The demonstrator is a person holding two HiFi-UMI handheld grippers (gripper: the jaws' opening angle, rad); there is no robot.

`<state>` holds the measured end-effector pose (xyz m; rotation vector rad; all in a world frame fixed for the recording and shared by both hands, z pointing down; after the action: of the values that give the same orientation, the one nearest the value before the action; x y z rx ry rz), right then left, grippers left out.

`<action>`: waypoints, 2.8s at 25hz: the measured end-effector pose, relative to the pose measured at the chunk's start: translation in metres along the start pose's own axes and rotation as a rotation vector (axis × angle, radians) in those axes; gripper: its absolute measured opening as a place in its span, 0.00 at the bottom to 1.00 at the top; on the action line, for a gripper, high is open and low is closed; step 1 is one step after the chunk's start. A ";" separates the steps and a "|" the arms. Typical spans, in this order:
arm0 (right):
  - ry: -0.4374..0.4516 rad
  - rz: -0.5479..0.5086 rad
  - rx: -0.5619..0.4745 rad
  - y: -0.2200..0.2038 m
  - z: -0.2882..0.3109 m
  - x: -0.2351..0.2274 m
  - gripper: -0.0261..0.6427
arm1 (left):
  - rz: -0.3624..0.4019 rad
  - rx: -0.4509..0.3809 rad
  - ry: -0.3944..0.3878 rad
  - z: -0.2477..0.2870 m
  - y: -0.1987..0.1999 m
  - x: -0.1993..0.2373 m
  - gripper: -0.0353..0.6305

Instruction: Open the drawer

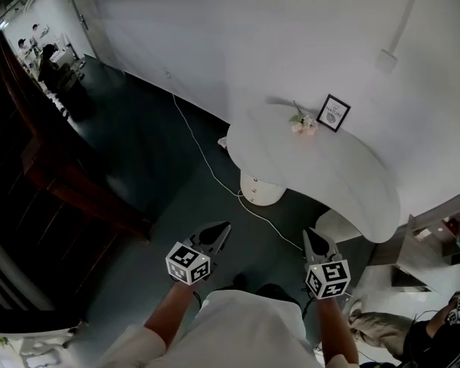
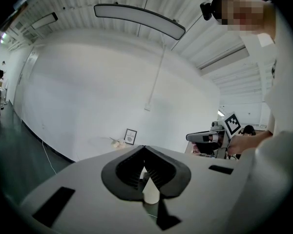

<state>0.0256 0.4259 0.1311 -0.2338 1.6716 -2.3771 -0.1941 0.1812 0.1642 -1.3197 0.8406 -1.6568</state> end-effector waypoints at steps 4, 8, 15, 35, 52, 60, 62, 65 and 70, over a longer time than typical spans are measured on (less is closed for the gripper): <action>-0.009 0.002 0.013 -0.001 0.007 -0.007 0.06 | -0.005 0.004 -0.006 0.010 0.002 0.005 0.06; -0.010 0.008 0.017 0.001 0.016 -0.016 0.06 | -0.014 0.009 -0.002 0.020 0.004 0.011 0.06; 0.041 0.005 0.032 0.003 0.052 -0.046 0.06 | -0.020 0.018 0.038 0.048 0.011 0.021 0.06; 0.320 -0.059 0.131 0.015 0.205 -0.173 0.06 | -0.076 -0.016 0.232 0.181 0.029 0.048 0.06; 0.547 -0.118 0.270 -0.020 0.287 -0.193 0.06 | -0.182 -0.031 0.355 0.232 -0.009 0.077 0.06; 0.575 -0.135 0.351 -0.042 0.327 -0.172 0.06 | -0.220 -0.010 0.343 0.243 -0.038 0.123 0.06; 0.580 -0.139 0.366 -0.046 0.337 -0.163 0.06 | -0.224 0.002 0.339 0.245 -0.046 0.138 0.06; 0.595 -0.153 0.395 -0.055 0.352 -0.147 0.06 | -0.227 0.014 0.332 0.247 -0.058 0.157 0.06; 0.602 -0.165 0.451 -0.075 0.372 -0.127 0.06 | -0.242 0.020 0.309 0.253 -0.084 0.184 0.06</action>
<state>0.2363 0.1486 0.3275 0.4833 1.2741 -3.0741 0.0175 0.0500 0.3709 -1.2059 0.8637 -2.0923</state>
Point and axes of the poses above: the fingertips, and each gripper's own axes: z forward along the fingers, x to its left, y out of its top, the point moved 10 cm from there along -z, backward along the fingers, and after that the axes turned 7 degrees about -z, right-handed, at the moved point
